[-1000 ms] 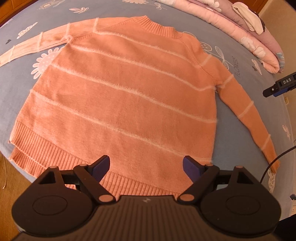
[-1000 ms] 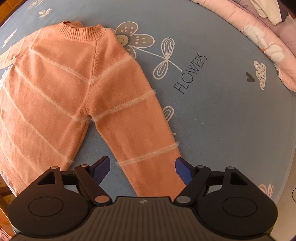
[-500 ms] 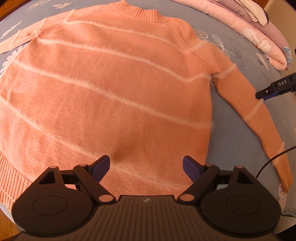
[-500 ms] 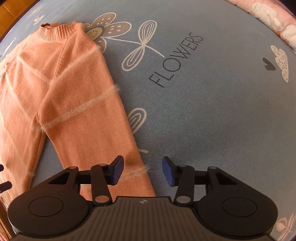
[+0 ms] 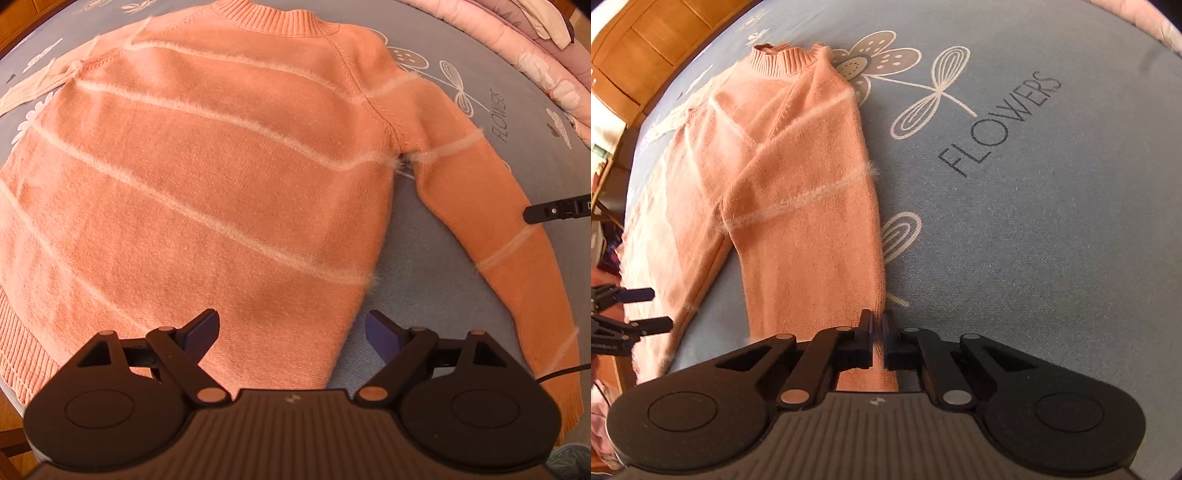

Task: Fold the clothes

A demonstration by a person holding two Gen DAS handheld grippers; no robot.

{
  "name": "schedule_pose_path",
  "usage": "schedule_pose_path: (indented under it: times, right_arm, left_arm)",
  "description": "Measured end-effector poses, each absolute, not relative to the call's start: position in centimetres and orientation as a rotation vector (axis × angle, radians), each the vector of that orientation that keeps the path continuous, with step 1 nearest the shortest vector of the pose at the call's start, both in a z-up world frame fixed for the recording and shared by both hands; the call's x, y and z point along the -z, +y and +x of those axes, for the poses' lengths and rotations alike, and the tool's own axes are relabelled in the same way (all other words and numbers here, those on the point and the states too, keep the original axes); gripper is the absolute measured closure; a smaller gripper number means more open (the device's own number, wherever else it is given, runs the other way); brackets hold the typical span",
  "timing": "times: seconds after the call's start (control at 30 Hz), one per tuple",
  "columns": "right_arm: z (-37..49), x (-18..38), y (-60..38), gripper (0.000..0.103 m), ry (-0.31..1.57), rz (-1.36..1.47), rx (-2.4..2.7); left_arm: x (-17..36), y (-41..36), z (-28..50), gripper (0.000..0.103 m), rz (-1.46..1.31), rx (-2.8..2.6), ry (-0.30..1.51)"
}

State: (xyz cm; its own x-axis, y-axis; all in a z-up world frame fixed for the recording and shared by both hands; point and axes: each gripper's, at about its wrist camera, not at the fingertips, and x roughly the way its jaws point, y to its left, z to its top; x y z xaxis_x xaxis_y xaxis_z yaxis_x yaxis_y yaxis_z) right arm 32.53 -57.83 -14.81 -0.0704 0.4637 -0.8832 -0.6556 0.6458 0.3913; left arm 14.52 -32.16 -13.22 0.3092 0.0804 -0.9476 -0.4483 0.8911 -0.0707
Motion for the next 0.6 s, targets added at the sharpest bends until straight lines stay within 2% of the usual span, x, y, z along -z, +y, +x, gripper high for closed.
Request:
schedule_pose_path:
  times: [0.13, 0.27, 0.4, 0.47, 0.5, 0.53, 0.6]
  right_arm:
    - [32.7, 13.4, -58.5, 0.098, 1.331, -0.162, -0.961]
    - [32.4, 13.7, -58.6, 0.098, 1.286, -0.318, -0.909]
    - [33.0, 13.5, -58.6, 0.096, 1.282, -0.334, -0.926]
    - [33.1, 12.7, -58.1, 0.088, 1.260, -0.345, -0.957]
    - [33.1, 12.3, -57.9, 0.081, 1.250, -0.350, -0.973]
    - [33.5, 11.9, -57.5, 0.069, 1.228, -0.333, -0.992]
    - [34.6, 10.8, -56.4, 0.057, 1.175, -0.278, -1.017]
  left_arm:
    - [13.6, -33.0, 14.9, 0.017, -0.356, -0.370, 1.228]
    - [14.3, -33.1, 15.1, 0.017, -0.348, -0.423, 1.244]
    - [15.4, -33.1, 15.1, 0.017, -0.312, -0.457, 1.287]
    - [15.7, -32.8, 14.6, 0.017, -0.332, -0.460, 1.284]
    - [15.8, -32.7, 14.3, 0.017, -0.348, -0.460, 1.277]
    - [15.9, -32.4, 14.0, 0.016, -0.367, -0.466, 1.274]
    - [16.1, -32.1, 13.6, 0.013, -0.388, -0.479, 1.272]
